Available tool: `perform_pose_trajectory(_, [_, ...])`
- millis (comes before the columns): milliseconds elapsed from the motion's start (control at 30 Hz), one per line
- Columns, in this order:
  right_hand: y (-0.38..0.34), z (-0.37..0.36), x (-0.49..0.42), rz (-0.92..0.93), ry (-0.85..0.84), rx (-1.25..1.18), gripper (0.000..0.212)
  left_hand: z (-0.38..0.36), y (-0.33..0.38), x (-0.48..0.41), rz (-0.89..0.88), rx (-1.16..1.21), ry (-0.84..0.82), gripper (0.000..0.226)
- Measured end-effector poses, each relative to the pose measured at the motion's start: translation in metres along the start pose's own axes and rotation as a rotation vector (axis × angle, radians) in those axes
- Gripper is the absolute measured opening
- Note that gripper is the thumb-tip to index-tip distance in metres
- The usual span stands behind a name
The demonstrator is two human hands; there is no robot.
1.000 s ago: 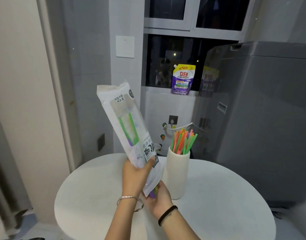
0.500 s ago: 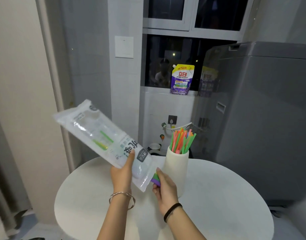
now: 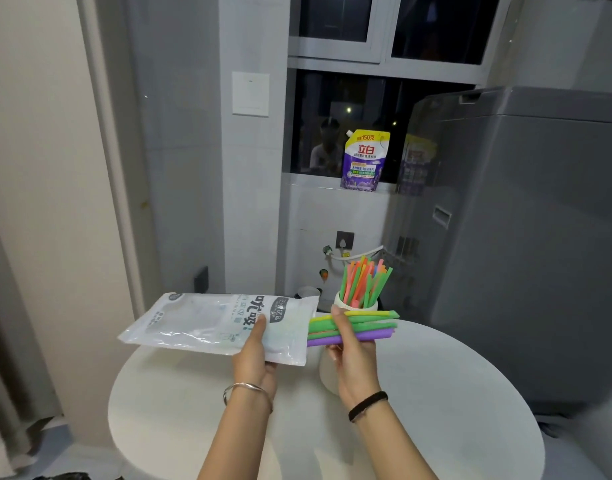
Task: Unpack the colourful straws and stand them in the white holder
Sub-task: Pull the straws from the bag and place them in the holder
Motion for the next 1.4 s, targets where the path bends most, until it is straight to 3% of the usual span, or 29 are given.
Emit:
perform_pose_trajectory(100, [0.002,-0.004,0.004,-0.017,0.016,0.128,0.004,-0.002,-0.012,0.004,0.042,0.001,-0.005,0.047])
perform_pose_trajectory(267, [-0.016,0.009,-0.001,0.061,0.210,0.025,0.011,-0.002,-0.014,0.003,0.078,0.086,-0.013,0.044])
perform_pose_trajectory(433, [-0.010,-0.002,0.004,0.146,0.048,0.187,0.003,-0.008,-0.023,0.007,0.108,0.098,-0.024,0.042])
perform_pose_trajectory(500, [-0.010,-0.004,0.005,0.189,0.061,0.251,0.013,-0.009,-0.026,0.006,0.134,0.136,-0.013,0.041])
perform_pose_trajectory(633, [-0.034,0.003,-0.009,0.230,0.109,0.170,0.034,-0.010,-0.025,0.005,0.163,0.189,-0.012,0.038])
perform_pose_trajectory(733, [-0.066,0.005,-0.023,0.201,-0.026,-0.092,0.039,-0.014,-0.021,0.003,0.144,0.217,0.002,0.042])
perform_pose_trajectory(833, [-0.103,0.007,-0.039,0.205,-0.048,-0.145,0.046,-0.015,-0.017,-0.002,0.142,0.227,-0.006,0.045])
perform_pose_trajectory(1033, [-0.146,0.002,-0.069,0.312,-0.043,0.024,0.047,-0.017,-0.019,-0.009,0.115,0.221,-0.009,0.046])
perform_pose_trajectory(1400, [-0.127,-0.009,-0.106,0.347,0.020,0.261,0.045,-0.013,-0.021,-0.014,0.115,0.201,-0.011,0.045])
Point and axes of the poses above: each hand's wrist, its own x-axis away from the middle knuckle, its own z-axis out of the back of the hand, y = z × x, the point moved 1 cm from there along -x, towards the middle knuckle, and after that the axes turned 11 degrees about x, right-handed, at the moved point
